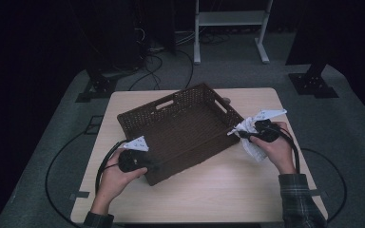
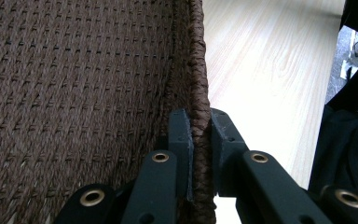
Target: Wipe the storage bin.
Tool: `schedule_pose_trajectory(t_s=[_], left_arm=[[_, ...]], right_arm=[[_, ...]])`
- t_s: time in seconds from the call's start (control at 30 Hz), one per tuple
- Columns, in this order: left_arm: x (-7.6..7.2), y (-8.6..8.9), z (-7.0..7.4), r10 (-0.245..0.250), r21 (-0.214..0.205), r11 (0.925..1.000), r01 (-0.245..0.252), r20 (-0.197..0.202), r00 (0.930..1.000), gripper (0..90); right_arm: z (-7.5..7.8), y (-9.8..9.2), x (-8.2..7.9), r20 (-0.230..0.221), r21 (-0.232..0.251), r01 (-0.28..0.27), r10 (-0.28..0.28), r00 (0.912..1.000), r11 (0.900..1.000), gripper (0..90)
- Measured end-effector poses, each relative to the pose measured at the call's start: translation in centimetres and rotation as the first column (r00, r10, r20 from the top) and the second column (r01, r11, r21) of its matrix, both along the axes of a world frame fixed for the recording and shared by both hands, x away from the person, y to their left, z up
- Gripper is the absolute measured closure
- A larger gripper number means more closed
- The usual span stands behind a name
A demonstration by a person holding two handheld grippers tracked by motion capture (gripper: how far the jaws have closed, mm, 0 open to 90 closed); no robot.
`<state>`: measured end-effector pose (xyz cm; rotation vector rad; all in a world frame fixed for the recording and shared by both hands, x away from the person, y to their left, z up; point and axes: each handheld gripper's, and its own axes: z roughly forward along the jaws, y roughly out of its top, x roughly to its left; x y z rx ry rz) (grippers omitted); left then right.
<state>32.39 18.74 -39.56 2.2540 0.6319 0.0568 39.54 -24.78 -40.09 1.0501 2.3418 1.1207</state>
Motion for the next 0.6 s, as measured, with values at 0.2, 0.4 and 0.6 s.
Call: schedule_pose_trajectory(t_s=[0.2, 0.4, 0.6], left_arm=[[0.0, 0.0, 0.0, -0.002, -0.002, 1.0000, 0.002, 0.003, 1.0000, 80.3], [0.0, 0.0, 0.0, -0.006, -0.004, 1.0000, 0.006, 0.003, 1.0000, 80.4], [0.0, 0.0, -0.1, -0.008, -0.007, 0.9999, 0.008, 0.003, 1.0000, 80.4]], right_arm=[[-0.5, 0.5, 0.3, -0.011, -0.010, -0.006, 0.006, 0.9999, 0.9999, 73.1], [-1.0, 0.4, 0.5, -0.024, -0.001, -0.006, 0.006, 0.9997, 1.0000, 73.1], [-2.0, 0.4, 0.8, -0.054, -0.014, -0.004, 0.004, 0.9985, 0.9999, 73.1]])
